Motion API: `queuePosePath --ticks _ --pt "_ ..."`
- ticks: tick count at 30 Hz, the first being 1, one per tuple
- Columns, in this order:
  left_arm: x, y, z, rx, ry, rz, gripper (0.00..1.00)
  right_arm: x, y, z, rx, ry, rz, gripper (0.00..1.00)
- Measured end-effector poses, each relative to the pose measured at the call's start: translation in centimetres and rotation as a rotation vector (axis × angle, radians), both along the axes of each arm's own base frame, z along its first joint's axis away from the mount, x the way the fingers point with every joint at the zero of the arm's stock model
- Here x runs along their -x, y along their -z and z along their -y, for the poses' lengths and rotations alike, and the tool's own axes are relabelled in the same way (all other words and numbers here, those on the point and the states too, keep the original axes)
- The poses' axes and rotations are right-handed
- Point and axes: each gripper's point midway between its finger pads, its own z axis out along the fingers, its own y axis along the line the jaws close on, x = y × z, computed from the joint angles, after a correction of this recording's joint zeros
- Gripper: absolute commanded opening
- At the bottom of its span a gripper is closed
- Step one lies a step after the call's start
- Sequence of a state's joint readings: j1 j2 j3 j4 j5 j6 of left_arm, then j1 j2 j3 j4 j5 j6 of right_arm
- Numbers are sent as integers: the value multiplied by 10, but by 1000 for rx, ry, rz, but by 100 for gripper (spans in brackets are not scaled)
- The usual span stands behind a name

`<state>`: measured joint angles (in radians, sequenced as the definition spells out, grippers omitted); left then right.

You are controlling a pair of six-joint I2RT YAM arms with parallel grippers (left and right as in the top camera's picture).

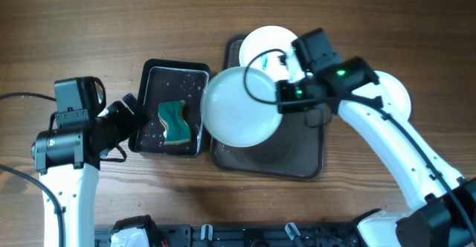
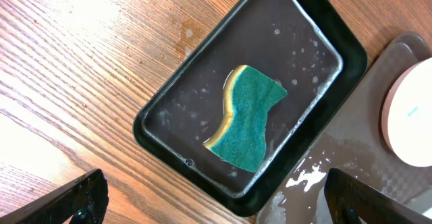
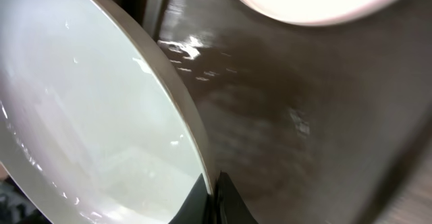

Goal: Clean dirty plates on tray and stack at the side
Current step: 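Lift the front white plate with the right gripper and tilt it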

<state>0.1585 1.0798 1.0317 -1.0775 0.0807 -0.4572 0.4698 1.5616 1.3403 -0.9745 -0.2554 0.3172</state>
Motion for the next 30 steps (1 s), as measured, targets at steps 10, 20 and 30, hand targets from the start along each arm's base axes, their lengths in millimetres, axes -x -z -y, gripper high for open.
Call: queuePosePath --ticks 10,20,30 --pt "0 0 0 0 0 0 100 -30 6 -99 -28 -122 17 4" --pt "0 0 0 0 0 0 100 -75 30 -124 186 -68 228 4" --pt "0 0 0 0 0 0 100 -69 -2 -133 462 -18 549 4"
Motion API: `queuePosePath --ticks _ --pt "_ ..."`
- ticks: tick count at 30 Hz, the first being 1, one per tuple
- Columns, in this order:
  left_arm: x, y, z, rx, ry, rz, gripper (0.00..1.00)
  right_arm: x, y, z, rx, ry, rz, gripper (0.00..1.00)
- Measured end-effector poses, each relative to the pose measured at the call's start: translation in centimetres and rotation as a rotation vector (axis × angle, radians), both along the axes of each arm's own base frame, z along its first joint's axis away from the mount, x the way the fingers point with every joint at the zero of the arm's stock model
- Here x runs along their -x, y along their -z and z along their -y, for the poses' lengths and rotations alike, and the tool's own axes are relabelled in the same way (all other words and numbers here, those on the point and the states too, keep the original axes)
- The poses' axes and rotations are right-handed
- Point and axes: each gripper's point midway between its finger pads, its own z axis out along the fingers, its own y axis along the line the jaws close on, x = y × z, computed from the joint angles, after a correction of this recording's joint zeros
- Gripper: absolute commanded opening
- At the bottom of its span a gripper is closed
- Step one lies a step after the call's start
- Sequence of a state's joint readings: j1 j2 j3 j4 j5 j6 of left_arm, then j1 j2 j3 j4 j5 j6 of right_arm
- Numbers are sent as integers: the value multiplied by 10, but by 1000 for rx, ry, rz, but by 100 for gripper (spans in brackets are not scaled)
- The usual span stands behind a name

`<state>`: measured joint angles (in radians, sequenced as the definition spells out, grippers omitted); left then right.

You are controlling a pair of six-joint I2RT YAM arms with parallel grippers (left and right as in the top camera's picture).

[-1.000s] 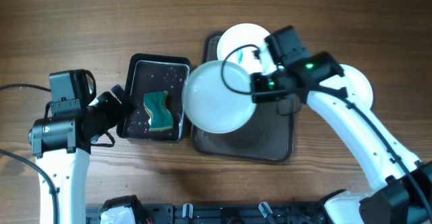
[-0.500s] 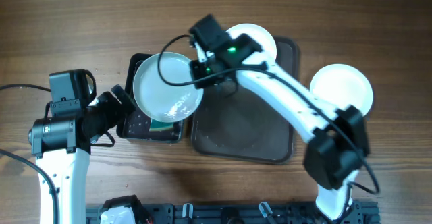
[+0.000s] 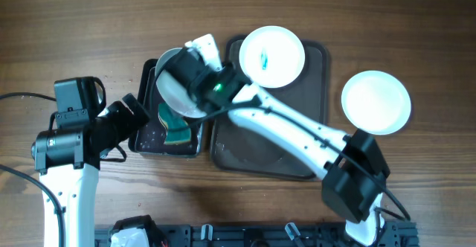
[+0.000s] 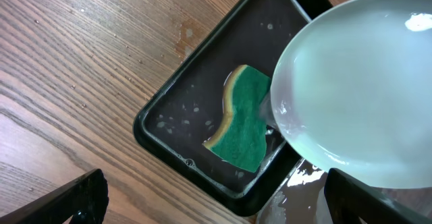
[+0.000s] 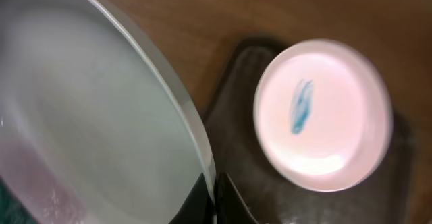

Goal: Clean dirty plates on tray and stack at the side

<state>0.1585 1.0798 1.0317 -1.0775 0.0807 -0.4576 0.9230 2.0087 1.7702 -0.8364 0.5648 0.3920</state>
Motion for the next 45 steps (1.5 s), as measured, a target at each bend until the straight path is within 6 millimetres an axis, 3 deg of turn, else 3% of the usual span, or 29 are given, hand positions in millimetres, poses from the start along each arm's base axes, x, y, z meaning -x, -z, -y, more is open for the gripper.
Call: queuePosePath --ticks 10,15,23,29,35,45 --pt "0 0 0 0 0 0 100 10 -58 -2 164 78 347 4" --pt "0 0 0 0 0 0 100 12 -72 -4 212 81 421 4" --pt "0 0 0 0 0 0 100 11 -84 -5 252 81 475 4" --pt "0 0 0 0 0 0 100 17 -96 -18 275 51 527 4" --pt "0 0 0 0 0 0 100 26 -100 -29 299 8 543 4" --pt "0 0 0 0 0 0 100 26 -102 -29 318 1 546 4"
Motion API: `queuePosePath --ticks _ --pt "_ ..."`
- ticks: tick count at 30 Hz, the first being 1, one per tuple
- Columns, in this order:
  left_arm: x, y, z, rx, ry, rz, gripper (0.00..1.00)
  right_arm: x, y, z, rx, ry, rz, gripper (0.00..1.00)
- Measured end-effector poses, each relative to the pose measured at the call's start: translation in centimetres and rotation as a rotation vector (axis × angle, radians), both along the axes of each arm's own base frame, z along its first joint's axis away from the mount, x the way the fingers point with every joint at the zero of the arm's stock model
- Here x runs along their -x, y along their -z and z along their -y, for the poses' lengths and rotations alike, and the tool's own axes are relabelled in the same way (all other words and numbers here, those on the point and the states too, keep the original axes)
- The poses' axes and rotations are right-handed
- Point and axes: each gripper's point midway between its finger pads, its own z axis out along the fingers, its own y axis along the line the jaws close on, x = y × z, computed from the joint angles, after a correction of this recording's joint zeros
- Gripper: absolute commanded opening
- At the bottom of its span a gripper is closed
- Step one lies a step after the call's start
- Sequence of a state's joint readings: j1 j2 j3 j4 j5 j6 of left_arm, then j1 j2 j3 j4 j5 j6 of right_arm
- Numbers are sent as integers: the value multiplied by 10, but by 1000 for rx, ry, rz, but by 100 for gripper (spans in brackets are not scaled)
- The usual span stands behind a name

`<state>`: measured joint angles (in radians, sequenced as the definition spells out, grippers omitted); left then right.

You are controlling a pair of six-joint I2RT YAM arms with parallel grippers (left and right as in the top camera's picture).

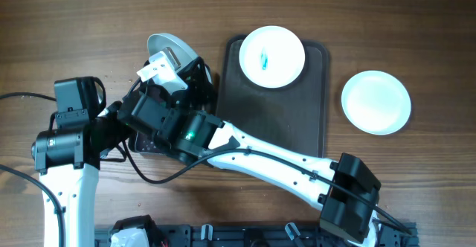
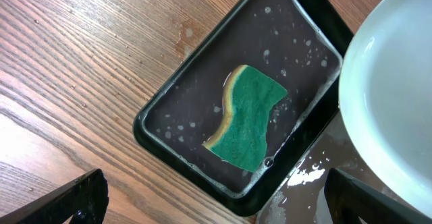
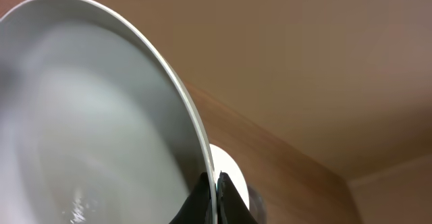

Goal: Clean dirty plates on tray and stack at the side

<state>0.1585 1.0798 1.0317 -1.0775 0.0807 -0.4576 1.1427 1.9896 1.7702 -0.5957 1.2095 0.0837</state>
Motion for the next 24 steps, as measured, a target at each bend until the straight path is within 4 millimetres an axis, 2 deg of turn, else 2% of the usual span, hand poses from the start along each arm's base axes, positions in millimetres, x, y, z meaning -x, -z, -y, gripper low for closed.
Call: queuePosePath --ticks 20,24 --pt "0 0 0 0 0 0 100 -1 -1 -3 24 -21 -7 4" --pt "0 0 0 0 0 0 100 -5 -20 -4 -19 19 75 4"
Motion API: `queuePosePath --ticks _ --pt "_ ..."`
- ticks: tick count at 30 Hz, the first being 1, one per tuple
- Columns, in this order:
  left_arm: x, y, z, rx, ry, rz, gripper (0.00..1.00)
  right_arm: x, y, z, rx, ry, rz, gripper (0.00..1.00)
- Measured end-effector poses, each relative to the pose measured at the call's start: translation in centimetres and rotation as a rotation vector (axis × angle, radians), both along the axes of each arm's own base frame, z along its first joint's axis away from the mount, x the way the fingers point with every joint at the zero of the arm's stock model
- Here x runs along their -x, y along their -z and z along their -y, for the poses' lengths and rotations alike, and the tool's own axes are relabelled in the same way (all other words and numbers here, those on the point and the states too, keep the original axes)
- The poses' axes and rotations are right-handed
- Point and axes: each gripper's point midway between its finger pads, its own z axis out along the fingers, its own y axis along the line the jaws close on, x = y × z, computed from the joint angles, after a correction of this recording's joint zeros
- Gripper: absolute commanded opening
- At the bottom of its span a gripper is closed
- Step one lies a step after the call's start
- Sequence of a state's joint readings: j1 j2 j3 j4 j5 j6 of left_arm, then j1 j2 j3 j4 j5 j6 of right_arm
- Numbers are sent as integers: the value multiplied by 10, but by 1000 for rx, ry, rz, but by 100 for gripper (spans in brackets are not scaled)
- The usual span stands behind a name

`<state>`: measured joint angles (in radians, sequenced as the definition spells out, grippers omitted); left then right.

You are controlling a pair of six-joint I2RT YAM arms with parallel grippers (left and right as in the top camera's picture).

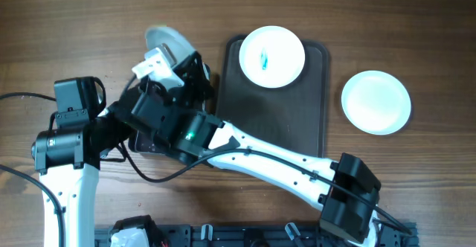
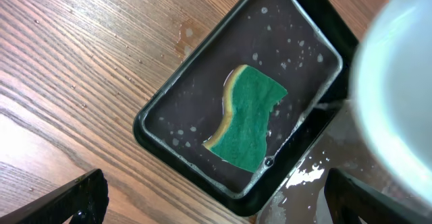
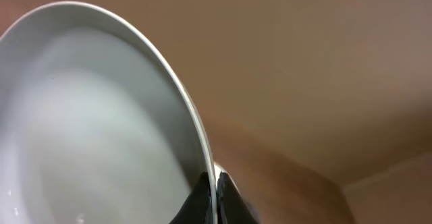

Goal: Clean dirty plates on tray and stack at the side

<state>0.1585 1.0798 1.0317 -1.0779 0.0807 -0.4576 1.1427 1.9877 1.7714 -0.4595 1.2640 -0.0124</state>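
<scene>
My right gripper (image 1: 175, 56) is shut on the rim of a wet white plate (image 1: 165, 39), held tilted on edge above the far end of the black water basin (image 2: 144, 125). In the right wrist view the plate (image 3: 94, 129) fills the left side, with its rim pinched between the fingertips (image 3: 204, 191). A green sponge (image 2: 247, 116) lies in the basin's soapy water. The blurred plate (image 2: 398, 96) hangs at the right of the left wrist view. My left gripper (image 2: 216, 204) stands open, empty, over the basin's near edge. A plate with a blue smear (image 1: 272, 56) sits on the brown tray (image 1: 297, 128).
A clean white plate (image 1: 375, 102) lies on the wooden table right of the tray. The tray's surface (image 2: 324, 183) beside the basin is wet. My right arm (image 1: 260, 154) stretches across the table's front, over the basin and the tray's near left corner.
The tilted plate has shifted slightly up and to the left over the basin and now looks blurred. My left gripper and the sponge have not moved.
First my right gripper held the white plate over the tray's left edge. Then the plate was down in the basin beside the sponge. After that it stood raised on edge above the basin's far end, where it still is. My left gripper stayed open throughout.
</scene>
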Motion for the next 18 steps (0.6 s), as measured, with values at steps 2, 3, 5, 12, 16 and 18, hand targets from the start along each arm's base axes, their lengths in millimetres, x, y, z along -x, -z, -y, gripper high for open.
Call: queuePosePath --ticks 2,3,5,12,16,18 --pt "0 0 0 0 0 0 100 -1 -6 0 18 -4 8 4" --pt "0 0 0 0 0 0 100 -1 -8 -1 35 -9 9 4" --pt "0 0 0 0 0 0 100 -2 -13 -1 45 -4 24 4" --pt "0 0 0 0 0 0 100 0 -21 -3 116 -6 37 4" --pt "0 0 0 0 0 0 100 2 -21 -5 132 -13 35 4" --pt "0 0 0 0 0 0 100 3 -21 -5 137 -15 35 4"
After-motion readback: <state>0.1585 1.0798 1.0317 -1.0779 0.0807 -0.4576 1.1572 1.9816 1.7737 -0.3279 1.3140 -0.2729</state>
